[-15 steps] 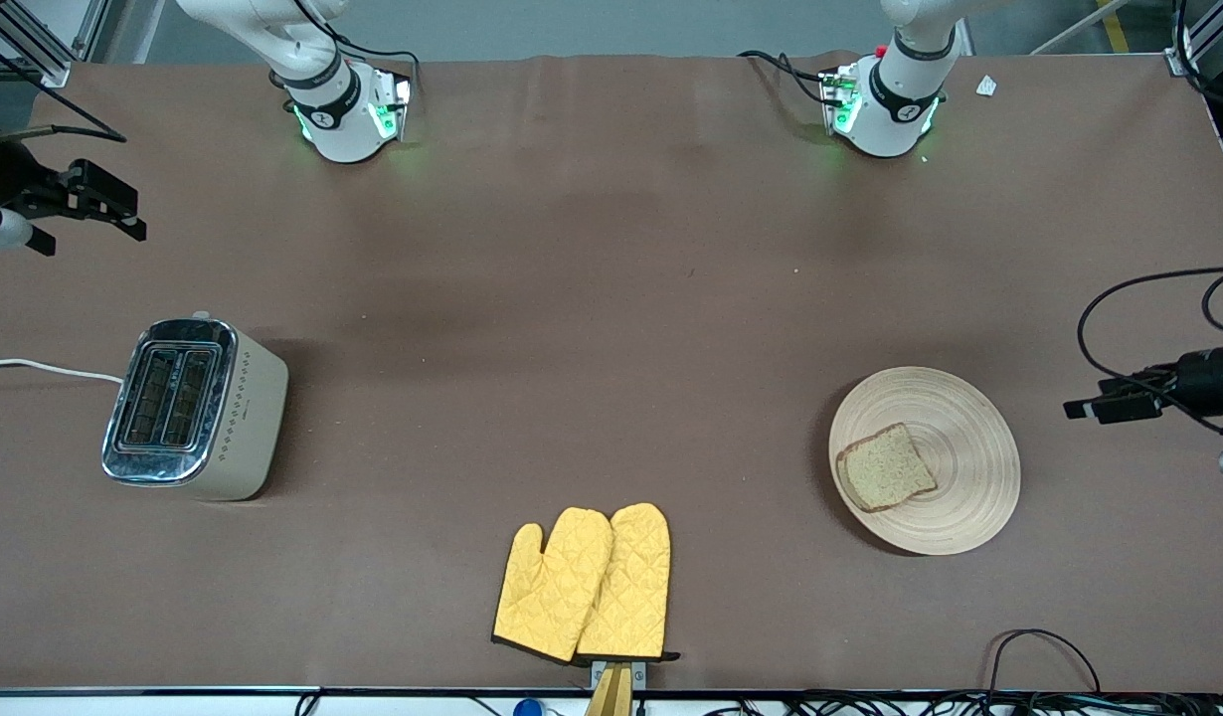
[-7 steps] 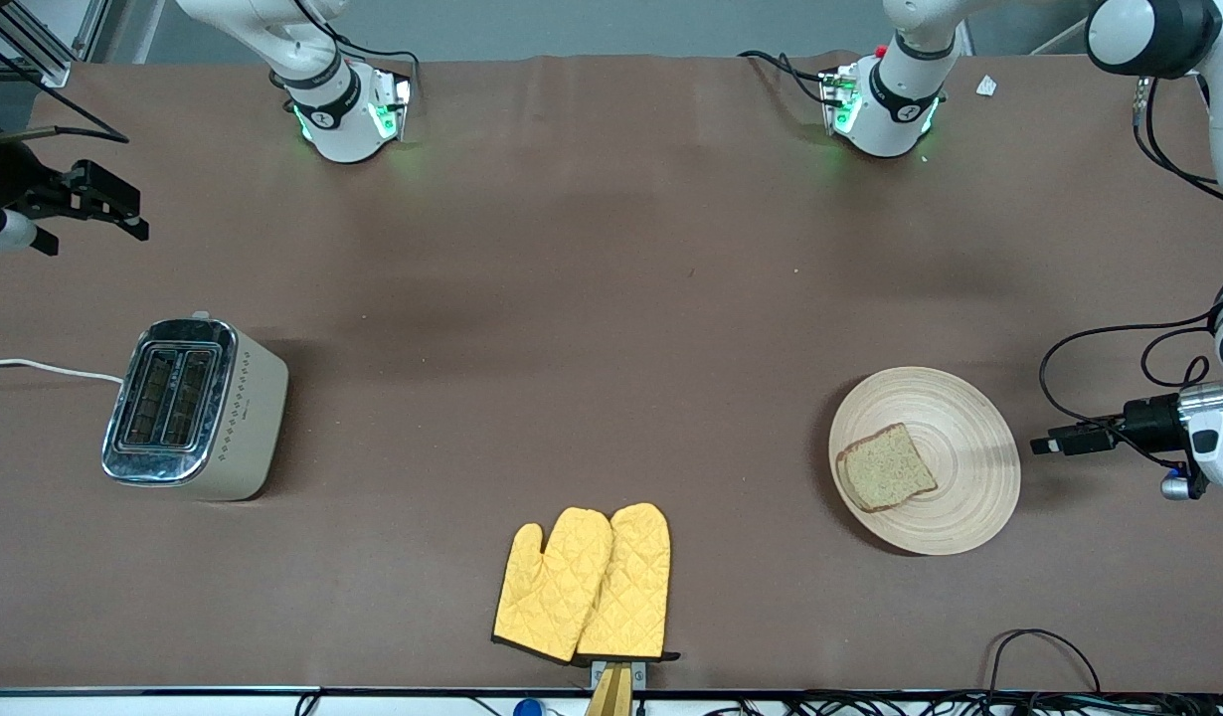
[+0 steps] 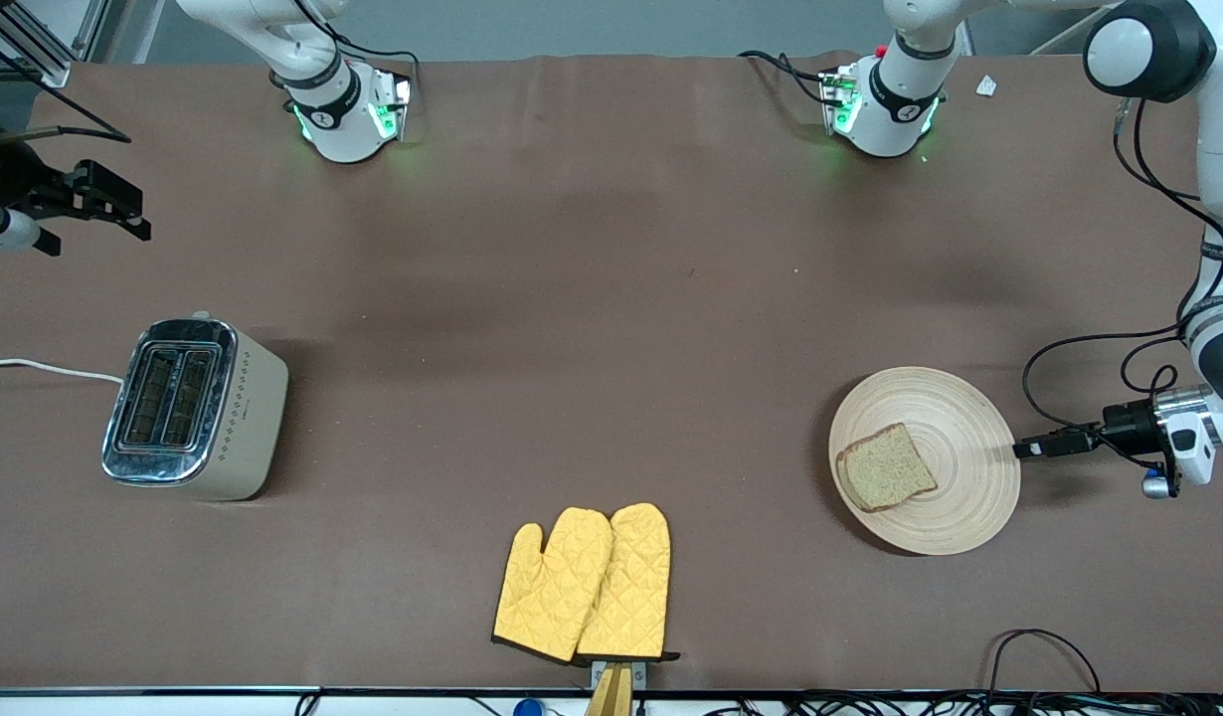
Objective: Move plate and put bread in toaster
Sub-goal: 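Grasp the rim of the wooden plate with the left gripper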
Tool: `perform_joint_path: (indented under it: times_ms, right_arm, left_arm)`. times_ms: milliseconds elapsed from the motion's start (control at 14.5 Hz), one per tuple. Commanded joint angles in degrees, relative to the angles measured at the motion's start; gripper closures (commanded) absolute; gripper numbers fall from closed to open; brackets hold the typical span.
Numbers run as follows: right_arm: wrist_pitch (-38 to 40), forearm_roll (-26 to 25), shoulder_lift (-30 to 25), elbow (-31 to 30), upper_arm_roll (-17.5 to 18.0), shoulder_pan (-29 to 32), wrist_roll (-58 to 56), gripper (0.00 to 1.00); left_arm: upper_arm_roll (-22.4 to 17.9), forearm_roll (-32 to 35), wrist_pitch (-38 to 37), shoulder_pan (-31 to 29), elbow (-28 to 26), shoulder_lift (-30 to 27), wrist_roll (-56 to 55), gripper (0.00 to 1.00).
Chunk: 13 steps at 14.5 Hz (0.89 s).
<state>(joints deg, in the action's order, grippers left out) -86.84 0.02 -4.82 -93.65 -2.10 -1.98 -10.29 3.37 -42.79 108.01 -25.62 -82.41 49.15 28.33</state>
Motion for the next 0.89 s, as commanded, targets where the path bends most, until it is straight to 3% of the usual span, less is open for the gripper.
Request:
perform_joint_path:
  times_ms: [0,551,826]
  right_arm:
    - [0.0,-0.02,-0.9,-1.09,-0.27,-0.4,0.62,0.0]
    - [-0.61,-0.02,-0.81,-1.18,-0.19,-0.92,0.71,0.0]
    - [-1.05,-0.02,-0.72,-1.09,-0.36,-0.84,0.62,0.0]
  left_arm:
    - [0.15,-2.73,-0.08,-0.13,1.03,1.13,1.9,0.38]
    - [0.5,-6.16,-0.25,-0.13,1.11,3.94,5.15,0.59]
    - [0.59,-6.17,-0.69,-0.05,1.29,3.94,5.33,0.76]
